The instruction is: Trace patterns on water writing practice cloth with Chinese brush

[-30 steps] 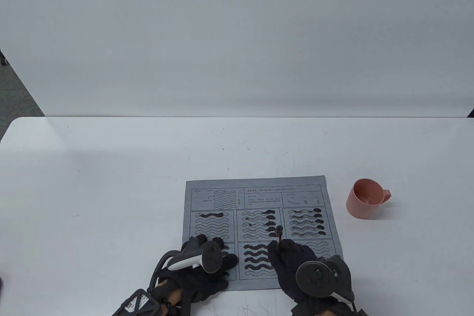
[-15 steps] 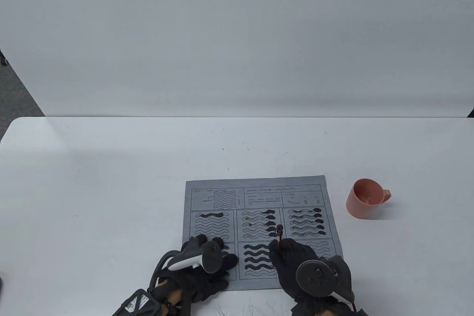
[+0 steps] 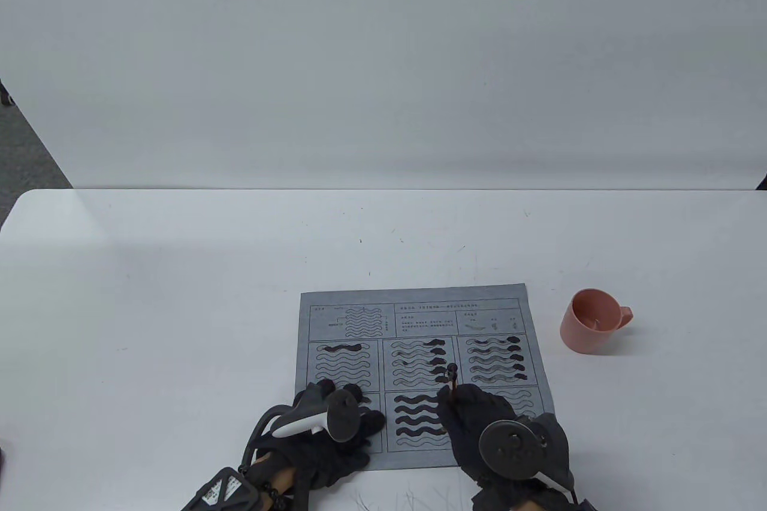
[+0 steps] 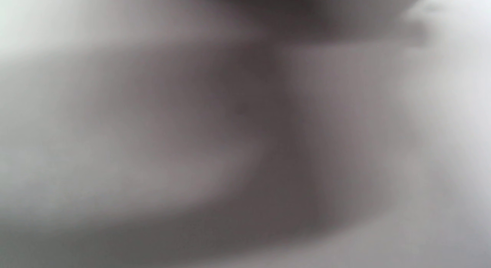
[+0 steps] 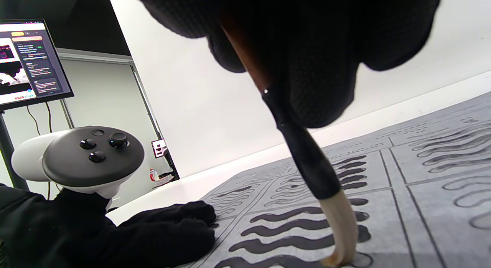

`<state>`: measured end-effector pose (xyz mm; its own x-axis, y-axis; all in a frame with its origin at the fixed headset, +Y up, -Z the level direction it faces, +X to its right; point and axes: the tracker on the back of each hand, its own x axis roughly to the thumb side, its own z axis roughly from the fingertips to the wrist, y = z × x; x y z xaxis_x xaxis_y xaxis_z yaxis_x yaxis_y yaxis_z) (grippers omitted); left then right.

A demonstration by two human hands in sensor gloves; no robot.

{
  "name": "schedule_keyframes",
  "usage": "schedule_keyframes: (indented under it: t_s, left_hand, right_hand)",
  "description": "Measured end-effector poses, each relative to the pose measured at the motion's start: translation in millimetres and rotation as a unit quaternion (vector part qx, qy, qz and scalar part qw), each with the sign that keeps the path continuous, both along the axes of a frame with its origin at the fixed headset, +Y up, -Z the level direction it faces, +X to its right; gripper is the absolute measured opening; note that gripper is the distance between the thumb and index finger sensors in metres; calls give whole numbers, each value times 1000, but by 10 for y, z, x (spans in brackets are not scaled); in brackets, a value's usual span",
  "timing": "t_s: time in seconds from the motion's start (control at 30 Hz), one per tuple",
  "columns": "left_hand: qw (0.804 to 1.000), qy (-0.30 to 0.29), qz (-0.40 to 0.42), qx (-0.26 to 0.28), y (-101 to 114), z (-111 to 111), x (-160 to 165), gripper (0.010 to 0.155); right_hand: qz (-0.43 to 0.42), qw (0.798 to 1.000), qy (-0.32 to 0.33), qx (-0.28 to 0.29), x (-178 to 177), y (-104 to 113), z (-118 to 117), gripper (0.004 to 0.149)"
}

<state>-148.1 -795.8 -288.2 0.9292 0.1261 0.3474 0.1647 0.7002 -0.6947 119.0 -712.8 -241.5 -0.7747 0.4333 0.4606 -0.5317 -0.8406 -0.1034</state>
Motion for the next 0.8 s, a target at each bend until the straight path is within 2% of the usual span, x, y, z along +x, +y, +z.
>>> schedule_keyframes:
  t_s: [0.8]
  left_hand:
    - [1000, 0, -1, 1, -1, 3, 2, 70]
  right_hand:
    - [5, 1000, -13, 0, 15, 19, -8, 38]
